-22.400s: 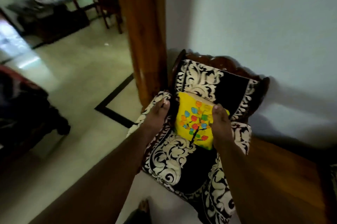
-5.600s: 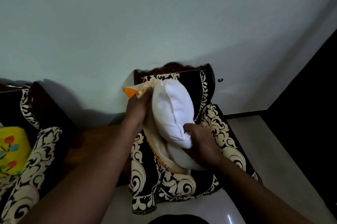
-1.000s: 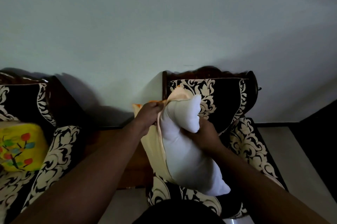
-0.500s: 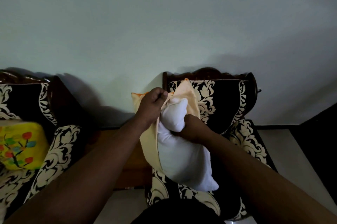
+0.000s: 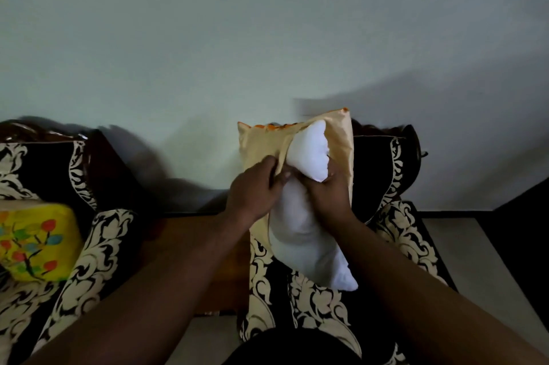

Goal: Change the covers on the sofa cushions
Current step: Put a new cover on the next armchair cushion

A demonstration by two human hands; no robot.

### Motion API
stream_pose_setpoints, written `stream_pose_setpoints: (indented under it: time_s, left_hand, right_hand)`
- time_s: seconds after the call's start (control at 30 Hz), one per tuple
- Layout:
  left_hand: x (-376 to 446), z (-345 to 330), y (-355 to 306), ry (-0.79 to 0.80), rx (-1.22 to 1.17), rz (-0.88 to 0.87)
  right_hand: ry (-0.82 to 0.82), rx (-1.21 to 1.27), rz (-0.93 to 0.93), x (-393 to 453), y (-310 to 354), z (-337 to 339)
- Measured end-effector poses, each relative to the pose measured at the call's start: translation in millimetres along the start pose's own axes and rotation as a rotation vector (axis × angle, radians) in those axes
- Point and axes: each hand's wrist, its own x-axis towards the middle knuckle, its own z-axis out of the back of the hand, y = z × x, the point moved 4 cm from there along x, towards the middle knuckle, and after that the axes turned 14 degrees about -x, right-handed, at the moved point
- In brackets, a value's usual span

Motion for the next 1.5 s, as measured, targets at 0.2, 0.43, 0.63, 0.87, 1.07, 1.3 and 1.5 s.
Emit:
stream_pose_setpoints:
  time_s: [0.2,0.43,0.63,0.87,1.07,1.3,1.5]
  left_hand:
    - [-7,-14,-40,0.153,-0.651,0.013]
    - [6,-10,-65,-0.130,-0.174,-0.174]
    - [-14,-6,10,-0.029,0.199,0.125]
    - [-64,-59,28,0.305,0.021,0.497]
    - [-59,-57,13,0.164,-0.252,0.465]
    - [-49,-56,34,0.009,-0.336,0.503]
    - [-60,-66,52,0.258,-0.138,0.444]
  right_hand:
    - [-0.215,-0.173,-0.170,-6,-1,14]
    - [-0.192,-0.075,-0.082,5,20,5]
    - [-0.362,0.134,0.006,23,23,19]
    - [-0.655,0.295,-0.051,30,13,52]
    - [-0.093,0.077,-0.311,32,-37,57]
    - [0.443,-0.547,0.026,-58,-48,-9]
    - [0.385,-0.917,0.178,-64,-62,-10]
